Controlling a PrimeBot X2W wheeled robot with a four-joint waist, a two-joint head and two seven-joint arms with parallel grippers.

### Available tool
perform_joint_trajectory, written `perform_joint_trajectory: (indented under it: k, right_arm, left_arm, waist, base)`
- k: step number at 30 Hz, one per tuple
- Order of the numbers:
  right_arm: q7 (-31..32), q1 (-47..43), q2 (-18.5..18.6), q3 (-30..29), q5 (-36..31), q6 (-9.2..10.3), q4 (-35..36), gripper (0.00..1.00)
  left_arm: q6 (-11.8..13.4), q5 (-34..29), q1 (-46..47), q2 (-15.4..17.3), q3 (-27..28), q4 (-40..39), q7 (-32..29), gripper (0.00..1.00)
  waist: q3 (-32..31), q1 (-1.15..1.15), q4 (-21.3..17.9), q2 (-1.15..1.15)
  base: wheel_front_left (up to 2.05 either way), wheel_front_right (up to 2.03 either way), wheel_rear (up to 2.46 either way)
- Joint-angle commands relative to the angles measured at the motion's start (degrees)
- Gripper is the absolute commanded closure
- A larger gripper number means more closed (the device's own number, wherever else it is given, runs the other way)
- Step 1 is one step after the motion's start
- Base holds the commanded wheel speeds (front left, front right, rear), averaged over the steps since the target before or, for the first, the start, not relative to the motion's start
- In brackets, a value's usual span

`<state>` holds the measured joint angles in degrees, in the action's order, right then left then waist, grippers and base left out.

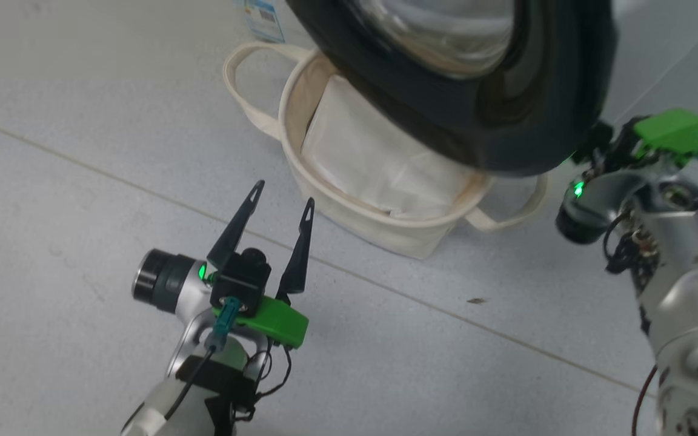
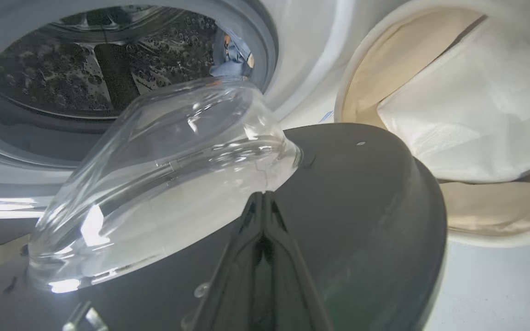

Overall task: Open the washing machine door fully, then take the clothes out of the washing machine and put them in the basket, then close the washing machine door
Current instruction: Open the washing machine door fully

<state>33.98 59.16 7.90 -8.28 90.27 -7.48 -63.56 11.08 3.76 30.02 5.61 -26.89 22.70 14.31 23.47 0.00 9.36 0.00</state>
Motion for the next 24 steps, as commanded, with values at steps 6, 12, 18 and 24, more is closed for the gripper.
perform_joint_trajectory:
  k: [6,12,18,24]
  right_arm:
    - [2.06,-5.62,-4.26,3.38,-0.48,-0.01,5.09,1.0]
    - [0.82,-10.93,-4.98,7.57,2.31,-0.01,7.63,1.0]
    - [-3.12,-16.51,-5.01,20.7,10.93,-0.01,12.54,1.0]
    - [-9.91,-19.66,-5.02,32.63,18.97,-0.01,18.52,1.0]
  left_arm:
    - [0.44,1.48,-2.01,1.88,2.25,-0.98,0.68,0.0]
    - [0.41,2.11,-3.06,2.15,2.13,-0.68,0.68,0.0]
    - [0.47,2.73,-3.75,1.81,1.77,-0.17,0.68,0.0]
    - [0.82,3.2,-4.8,2.09,1.68,-0.04,0.69,0.0]
  waist:
    - [-4.16,0.0,-0.55,0.0]
    - [-6.96,0.0,0.19,0.0]
    - [-9.16,0.0,0.9,0.0]
    - [-10.88,0.0,1.16,0.0]
  base:
    - [0.0,0.0,0.0]
    - [0.0,0.0,0.0]
    - [0.0,0.0,0.0]
    - [0.0,0.0,0.0]
